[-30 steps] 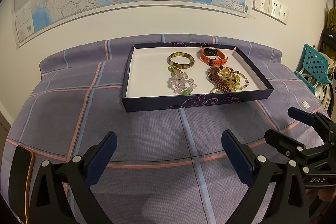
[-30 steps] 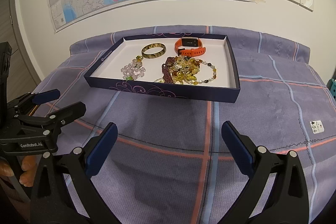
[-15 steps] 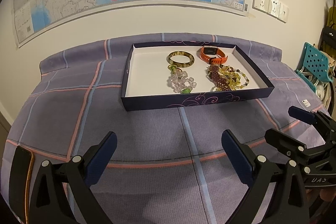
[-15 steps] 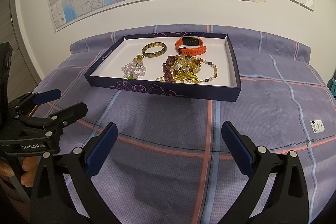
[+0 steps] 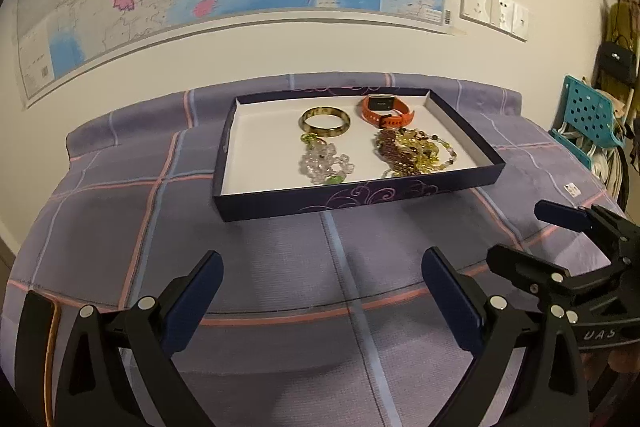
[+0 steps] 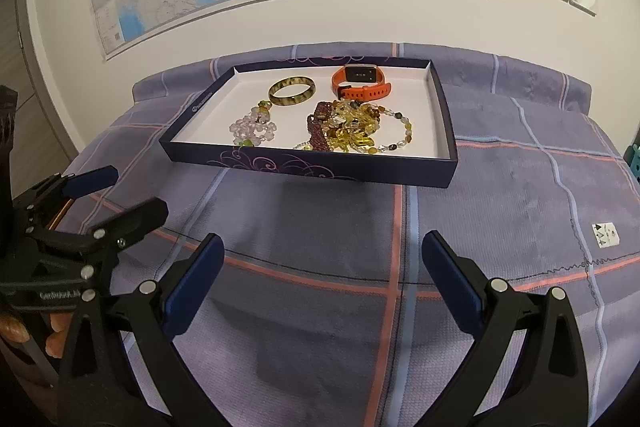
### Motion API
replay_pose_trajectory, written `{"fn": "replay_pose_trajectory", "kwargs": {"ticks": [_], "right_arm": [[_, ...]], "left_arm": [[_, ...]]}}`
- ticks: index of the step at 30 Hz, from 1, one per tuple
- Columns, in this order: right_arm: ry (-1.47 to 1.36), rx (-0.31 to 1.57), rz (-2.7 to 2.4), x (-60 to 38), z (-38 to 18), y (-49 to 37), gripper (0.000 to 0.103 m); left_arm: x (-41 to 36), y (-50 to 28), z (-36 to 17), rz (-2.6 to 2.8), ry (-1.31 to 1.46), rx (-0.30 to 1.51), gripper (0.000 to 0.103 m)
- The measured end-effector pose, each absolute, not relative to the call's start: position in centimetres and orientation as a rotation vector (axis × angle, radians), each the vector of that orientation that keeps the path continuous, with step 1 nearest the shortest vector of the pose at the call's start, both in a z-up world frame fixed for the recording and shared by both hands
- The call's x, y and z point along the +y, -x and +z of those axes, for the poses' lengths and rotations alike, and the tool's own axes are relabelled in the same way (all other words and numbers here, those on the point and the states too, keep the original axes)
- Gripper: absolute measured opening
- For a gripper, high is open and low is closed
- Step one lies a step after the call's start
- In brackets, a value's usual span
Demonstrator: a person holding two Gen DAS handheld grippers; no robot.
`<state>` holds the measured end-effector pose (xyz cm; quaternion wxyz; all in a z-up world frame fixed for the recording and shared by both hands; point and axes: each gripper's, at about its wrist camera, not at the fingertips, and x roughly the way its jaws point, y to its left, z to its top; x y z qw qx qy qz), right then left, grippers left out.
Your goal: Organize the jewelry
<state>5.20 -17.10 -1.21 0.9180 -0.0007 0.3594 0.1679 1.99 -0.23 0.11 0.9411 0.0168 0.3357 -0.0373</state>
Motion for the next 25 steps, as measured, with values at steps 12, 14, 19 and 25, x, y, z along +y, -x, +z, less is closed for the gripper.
{"fn": "replay_pose_trajectory", "kwargs": {"ticks": [12, 14, 19, 25], "right_arm": [[-0.009, 0.751, 0.344, -17.4, -1.4, -5.6, 0.097], [-0.012, 0.749, 0.342, -17.5, -1.3, -5.5, 0.097], [-0.019, 0.759, 0.344, -17.6, -1.5, -5.7, 0.097], [-0.015, 0.759, 0.346, -17.6, -1.6, -5.7, 0.097]], "left_arm": [[-0.5, -2.3, -0.4, -0.056, -0.062, 0.681, 0.096], [-0.5, -2.4, -0.4, -0.055, -0.065, 0.693, 0.096], [-0.2, -2.8, -0.8, -0.049, -0.046, 0.738, 0.096], [-0.1, -2.8, -1.1, -0.041, -0.046, 0.752, 0.096]]}}
